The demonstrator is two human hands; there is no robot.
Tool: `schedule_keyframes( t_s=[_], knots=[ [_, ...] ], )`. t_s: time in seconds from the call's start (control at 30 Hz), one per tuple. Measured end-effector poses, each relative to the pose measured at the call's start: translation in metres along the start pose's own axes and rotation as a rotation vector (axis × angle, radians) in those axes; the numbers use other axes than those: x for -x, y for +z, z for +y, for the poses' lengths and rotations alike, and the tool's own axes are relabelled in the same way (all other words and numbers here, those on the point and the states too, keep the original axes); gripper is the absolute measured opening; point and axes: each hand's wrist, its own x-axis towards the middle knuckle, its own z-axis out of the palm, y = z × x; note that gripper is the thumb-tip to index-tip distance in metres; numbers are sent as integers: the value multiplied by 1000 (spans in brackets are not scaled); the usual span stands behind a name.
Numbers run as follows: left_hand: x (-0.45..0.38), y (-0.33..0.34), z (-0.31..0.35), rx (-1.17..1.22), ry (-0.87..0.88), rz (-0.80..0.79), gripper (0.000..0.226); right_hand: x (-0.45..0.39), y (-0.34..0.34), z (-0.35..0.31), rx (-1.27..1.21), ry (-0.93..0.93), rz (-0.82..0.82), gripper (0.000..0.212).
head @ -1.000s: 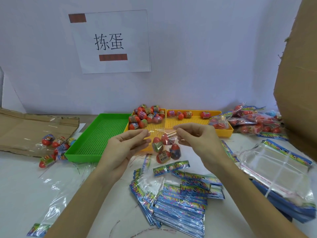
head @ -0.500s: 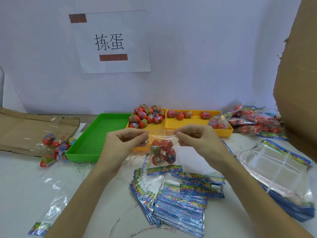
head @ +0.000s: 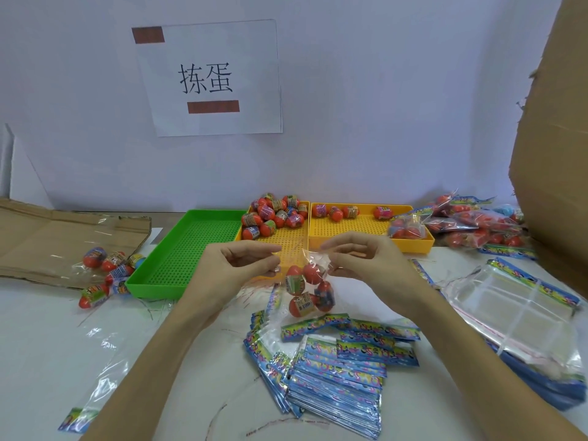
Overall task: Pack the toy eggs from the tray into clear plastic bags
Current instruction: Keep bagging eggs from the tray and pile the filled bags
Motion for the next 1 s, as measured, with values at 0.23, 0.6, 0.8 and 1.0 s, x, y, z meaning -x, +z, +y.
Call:
schedule_keyframes(
  t_s=[0.23, 0.6, 0.8, 1.0],
  knots=[
    [1, -6, 1, -118, 114, -63, 17, -3, -2, 6, -79, 63, -2, 21],
    [1, -10, 2, -326, 278, -54, 27, 0, -4, 1, 165, -120, -53, 23],
    [3, -7, 1, -285, 256, -24, 11, -1, -5, 2, 114, -112, -65, 35],
    [0, -4, -4, -282, 298, 42, 13, 0, 1, 5, 125, -109, -65, 9]
  ],
)
